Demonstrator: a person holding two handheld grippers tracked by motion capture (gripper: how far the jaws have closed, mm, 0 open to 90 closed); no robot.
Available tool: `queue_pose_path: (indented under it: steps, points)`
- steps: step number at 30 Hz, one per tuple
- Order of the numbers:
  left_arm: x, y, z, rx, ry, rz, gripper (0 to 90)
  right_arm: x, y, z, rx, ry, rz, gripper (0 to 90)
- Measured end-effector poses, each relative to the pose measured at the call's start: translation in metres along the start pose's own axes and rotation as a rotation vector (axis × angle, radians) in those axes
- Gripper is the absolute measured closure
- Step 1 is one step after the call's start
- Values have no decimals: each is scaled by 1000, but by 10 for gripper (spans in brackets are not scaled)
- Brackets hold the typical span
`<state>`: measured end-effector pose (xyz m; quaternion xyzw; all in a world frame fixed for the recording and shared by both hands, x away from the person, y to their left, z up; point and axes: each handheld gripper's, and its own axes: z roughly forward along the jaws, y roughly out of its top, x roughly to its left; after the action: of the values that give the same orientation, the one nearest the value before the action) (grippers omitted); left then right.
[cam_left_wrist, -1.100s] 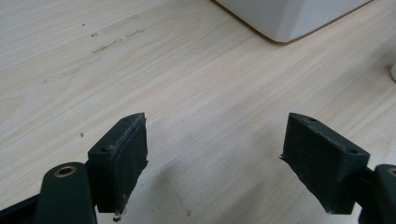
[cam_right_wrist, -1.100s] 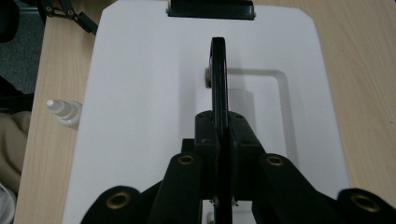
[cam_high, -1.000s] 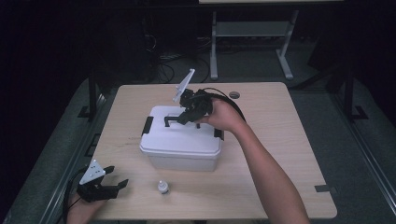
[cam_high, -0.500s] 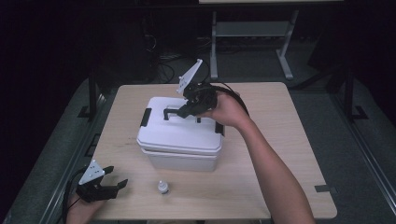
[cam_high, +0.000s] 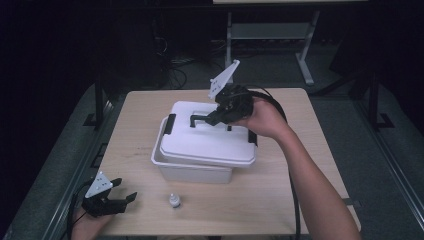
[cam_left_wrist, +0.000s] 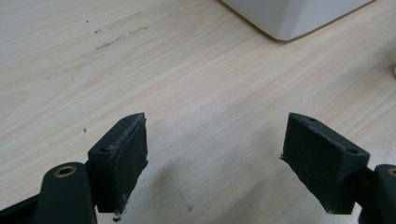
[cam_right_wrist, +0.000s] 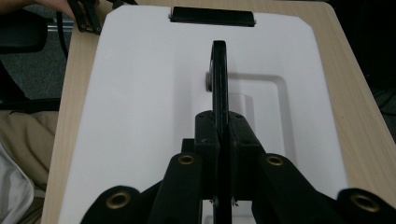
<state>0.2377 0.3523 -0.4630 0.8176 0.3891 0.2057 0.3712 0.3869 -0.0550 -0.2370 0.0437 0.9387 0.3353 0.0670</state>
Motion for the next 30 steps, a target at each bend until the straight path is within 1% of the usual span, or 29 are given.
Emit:
queue_pose_path:
  steps: [1,2,3,5,6,8,9,10,12,15,16,17,20,24,27,28,30]
  points:
    - [0,0,0,5,-1,4,220,2,-3,-4,4,-6,6,839]
    - [0,0,0,5,-1,4,220,2,-3,-4,4,-6,6,839]
    - [-1,1,0,5,1,7,220,4,-10,-12,5,-14,6,838]
    - [-2,1,1,9,3,7,220,6,-18,-20,2,-23,14,838]
    - [-2,1,1,9,3,7,220,6,-18,-20,2,-23,14,838]
    - [-2,1,2,12,3,9,220,9,-26,-28,-4,-32,18,838]
    - [-2,0,2,11,2,7,220,11,-34,-35,-9,-41,31,839]
    - [-2,0,2,11,2,7,220,12,-38,-39,-9,-44,37,838]
    - [-2,0,2,14,4,6,220,13,-46,-45,-6,-57,41,838]
    - [-2,0,2,17,8,8,220,15,-57,-56,-6,-74,61,838]
    - [-2,0,2,17,8,8,220,15,-57,-56,-6,-74,61,838]
    - [-2,0,2,18,5,1,220,16,-64,-64,-6,-89,72,838]
    - [-2,-2,3,22,-6,0,220,19,-76,-75,-4,-108,91,838]
    - [-3,-1,3,26,-3,6,220,22,-93,-87,8,-127,118,838]
    - [-4,-1,3,31,-2,10,220,25,-106,-94,3,-140,134,839]
    - [-4,-1,3,31,-2,10,220,25,-106,-94,3,-140,134,839]
    - [-4,-2,3,32,-3,8,220,27,-115,-98,3,-144,151,838]
